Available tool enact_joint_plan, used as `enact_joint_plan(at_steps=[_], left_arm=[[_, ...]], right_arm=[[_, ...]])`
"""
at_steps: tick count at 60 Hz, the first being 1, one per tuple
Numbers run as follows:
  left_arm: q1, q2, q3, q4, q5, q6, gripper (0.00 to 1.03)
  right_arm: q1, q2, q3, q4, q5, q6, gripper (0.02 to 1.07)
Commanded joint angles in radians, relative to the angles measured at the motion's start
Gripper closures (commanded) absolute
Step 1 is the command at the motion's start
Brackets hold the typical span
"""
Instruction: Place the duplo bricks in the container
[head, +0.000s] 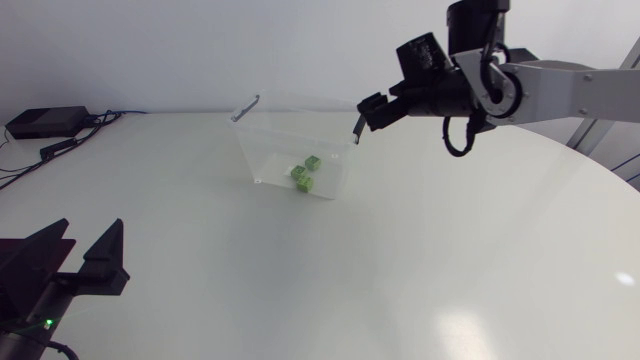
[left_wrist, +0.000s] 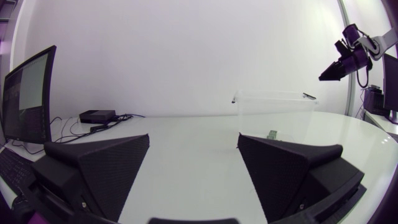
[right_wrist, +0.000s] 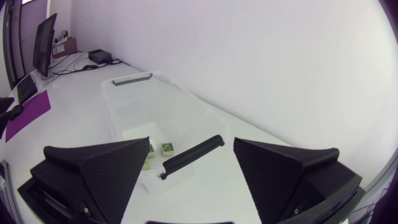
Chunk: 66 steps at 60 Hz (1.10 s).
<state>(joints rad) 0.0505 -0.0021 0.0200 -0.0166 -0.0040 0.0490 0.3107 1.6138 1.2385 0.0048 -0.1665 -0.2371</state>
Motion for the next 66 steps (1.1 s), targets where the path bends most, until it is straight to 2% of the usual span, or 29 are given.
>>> enact_joint_plan(at_steps=[1, 17, 25, 37, 40, 46, 51, 66], left_arm=[[0.008, -0.01, -0.018, 0.009, 0.006, 0.005, 0.04], [0.006, -0.01, -0.018, 0.009, 0.006, 0.005, 0.04], [0.008, -0.01, -0.018, 0.009, 0.006, 0.005, 0.04], [0.008, -0.01, -0.018, 0.009, 0.006, 0.005, 0.04], [0.008, -0.01, -0.018, 0.009, 0.006, 0.005, 0.04], [0.008, -0.01, -0.018, 0.009, 0.006, 0.005, 0.04], [0.008, -0.01, -0.018, 0.009, 0.006, 0.005, 0.04], [-0.008, -0.007, -0.019, 0.011, 0.005, -0.009, 0.04]], right_arm=[[-0.021, -0.086, -0.053, -0.002, 0.024, 0.021, 0.06], [-0.107, -0.342, -0.201, 0.003, 0.111, 0.022, 0.06], [-0.12, -0.505, -0.363, 0.083, 0.142, 0.039, 0.06], [-0.119, -0.758, -0.614, 0.195, 0.248, 0.062, 0.06], [-0.122, -0.85, -0.729, 0.262, 0.295, 0.061, 0.06], [-0.134, -0.979, -0.899, 0.334, 0.305, 0.039, 0.06], [-0.173, -1.121, -1.007, 0.336, 0.298, 0.035, 0.06], [-0.209, -1.249, -1.068, 0.248, 0.264, 0.088, 0.06]])
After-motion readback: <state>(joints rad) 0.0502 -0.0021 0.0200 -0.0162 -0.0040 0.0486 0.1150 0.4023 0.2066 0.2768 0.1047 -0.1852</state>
